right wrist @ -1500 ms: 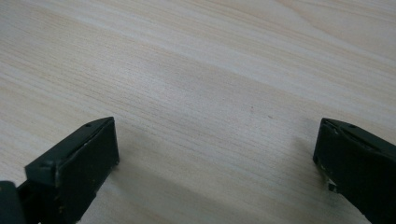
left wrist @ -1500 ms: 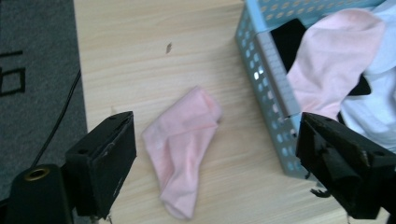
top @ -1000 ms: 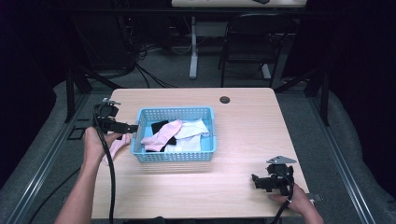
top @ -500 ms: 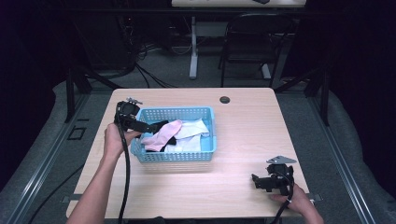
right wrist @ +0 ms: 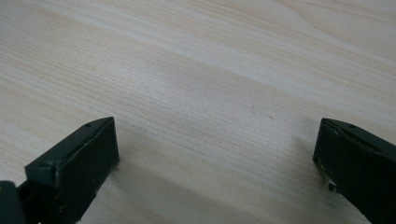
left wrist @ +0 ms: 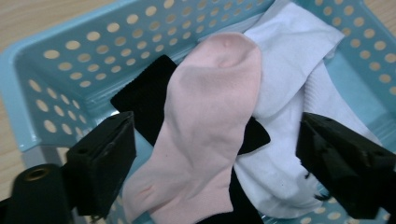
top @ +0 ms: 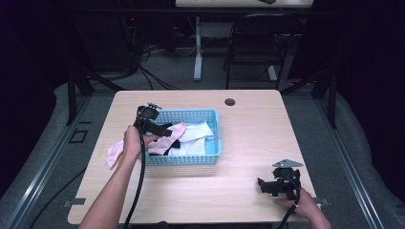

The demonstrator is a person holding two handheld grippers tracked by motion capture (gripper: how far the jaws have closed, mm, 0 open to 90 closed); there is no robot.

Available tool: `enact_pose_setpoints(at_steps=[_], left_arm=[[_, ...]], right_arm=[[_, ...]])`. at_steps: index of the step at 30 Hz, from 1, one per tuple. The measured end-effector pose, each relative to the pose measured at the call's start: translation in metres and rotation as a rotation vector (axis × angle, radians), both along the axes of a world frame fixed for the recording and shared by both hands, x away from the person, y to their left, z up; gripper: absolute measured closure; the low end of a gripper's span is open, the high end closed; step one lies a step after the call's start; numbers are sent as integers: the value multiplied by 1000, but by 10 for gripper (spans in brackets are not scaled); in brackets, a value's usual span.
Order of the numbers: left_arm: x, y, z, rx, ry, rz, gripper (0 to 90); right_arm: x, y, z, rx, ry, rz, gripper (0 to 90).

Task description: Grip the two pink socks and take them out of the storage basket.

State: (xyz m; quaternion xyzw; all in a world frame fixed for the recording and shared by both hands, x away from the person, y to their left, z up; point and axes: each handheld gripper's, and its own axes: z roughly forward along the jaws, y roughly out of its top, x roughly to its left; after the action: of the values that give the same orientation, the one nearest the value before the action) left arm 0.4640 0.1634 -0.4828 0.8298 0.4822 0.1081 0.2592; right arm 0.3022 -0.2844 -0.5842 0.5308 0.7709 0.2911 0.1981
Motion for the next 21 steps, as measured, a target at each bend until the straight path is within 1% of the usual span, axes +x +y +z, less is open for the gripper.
enact_pose_setpoints(at_steps=[5, 6, 7, 9, 10, 11, 14, 15, 16, 17, 18, 21], left_arm=[[10, -8, -15, 33, 60, 3, 194], [10, -8, -15, 33, 60, 3, 210], [13, -11, -20, 50, 81, 3, 227], [16, -14, -26, 69, 104, 6, 245], [16, -14, -26, 69, 104, 6, 259], [19, -16, -31, 87, 125, 16, 291], [21, -19, -37, 111, 148, 19, 373], [21, -19, -37, 111, 148, 19, 418], [22, -20, -40, 116, 162, 16, 454], [22, -20, -40, 116, 162, 16, 517], [22, -21, -42, 125, 187, 13, 594], [22, -23, -44, 136, 187, 12, 736]], right_arm=[[0, 0, 0, -1, 0, -1, 0], [0, 0, 0, -1, 0, -1, 0], [0, 0, 0, -1, 0, -1, 0], [0, 0, 0, -1, 0, -2, 0], [0, 0, 0, -1, 0, -2, 0], [0, 0, 0, -1, 0, -1, 0], [-1, 0, 0, 0, -1, -2, 0], [-1, 0, 0, 0, -1, -2, 0], [-1, 0, 0, 0, -1, -1, 0], [-1, 0, 0, 0, -1, -1, 0], [-1, 0, 0, 0, 0, -2, 0], [-1, 0, 0, 1, -1, -2, 0]])
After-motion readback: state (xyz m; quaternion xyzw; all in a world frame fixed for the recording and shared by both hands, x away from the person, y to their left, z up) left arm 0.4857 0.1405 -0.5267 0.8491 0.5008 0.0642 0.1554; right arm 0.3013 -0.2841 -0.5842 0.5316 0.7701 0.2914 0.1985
